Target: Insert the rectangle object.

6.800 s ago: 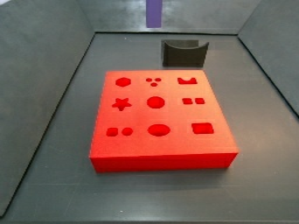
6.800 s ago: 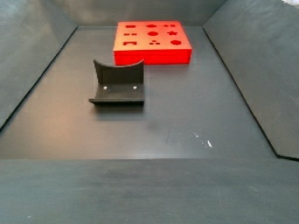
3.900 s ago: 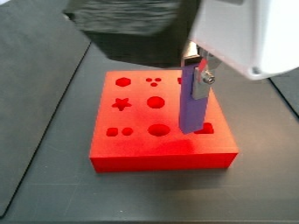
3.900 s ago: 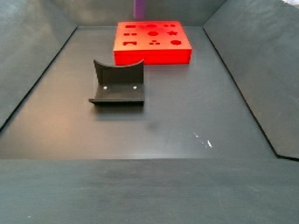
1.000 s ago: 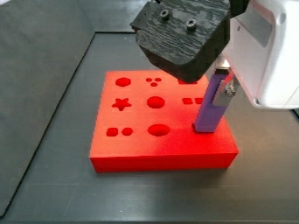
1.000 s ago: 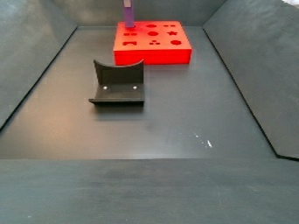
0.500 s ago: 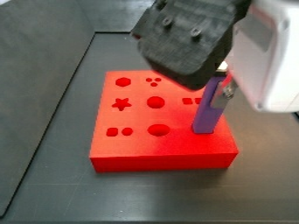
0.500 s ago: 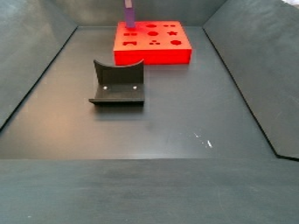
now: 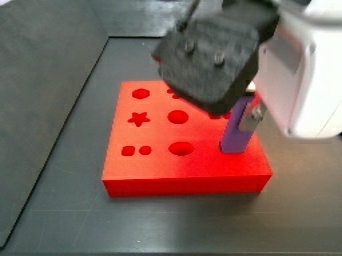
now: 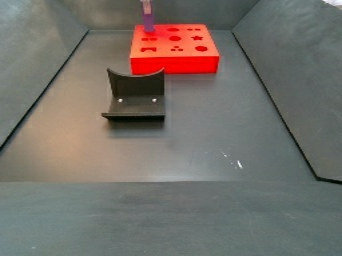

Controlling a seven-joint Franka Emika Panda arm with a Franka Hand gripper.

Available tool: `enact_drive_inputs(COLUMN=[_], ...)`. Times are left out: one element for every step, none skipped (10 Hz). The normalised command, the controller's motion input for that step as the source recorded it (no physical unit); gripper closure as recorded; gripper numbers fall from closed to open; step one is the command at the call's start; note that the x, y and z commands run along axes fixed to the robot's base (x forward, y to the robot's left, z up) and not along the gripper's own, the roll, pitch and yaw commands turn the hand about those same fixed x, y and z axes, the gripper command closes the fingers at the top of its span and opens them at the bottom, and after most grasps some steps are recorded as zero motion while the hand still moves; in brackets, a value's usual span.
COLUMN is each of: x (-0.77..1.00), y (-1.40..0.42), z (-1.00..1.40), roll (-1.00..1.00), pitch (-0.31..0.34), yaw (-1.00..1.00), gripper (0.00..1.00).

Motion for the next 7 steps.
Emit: enact_drive_inputs(x=[0.16,0.12,0.09,0.0,0.0,0.0,0.0], y=[-0.01,0.0,0.0,0.0,0.0,0.0,0.0], z=[-0.42,-0.38,-0.33,-0.31,-0.37,-0.42,-0.39], roll=[0.0,0.0,-0.03,-0.06,-0.06,-0.06,-0.02], pitch=[0.0,0.0,0.0,-0.069,-0.1,-0.101,-0.081], yaw=[-0.15,-0.16,-0.13,-0.06,-0.05,-0.05,-0.06], gripper=[1.0,1.0,1.0,1.0,1.0,1.0,1.0])
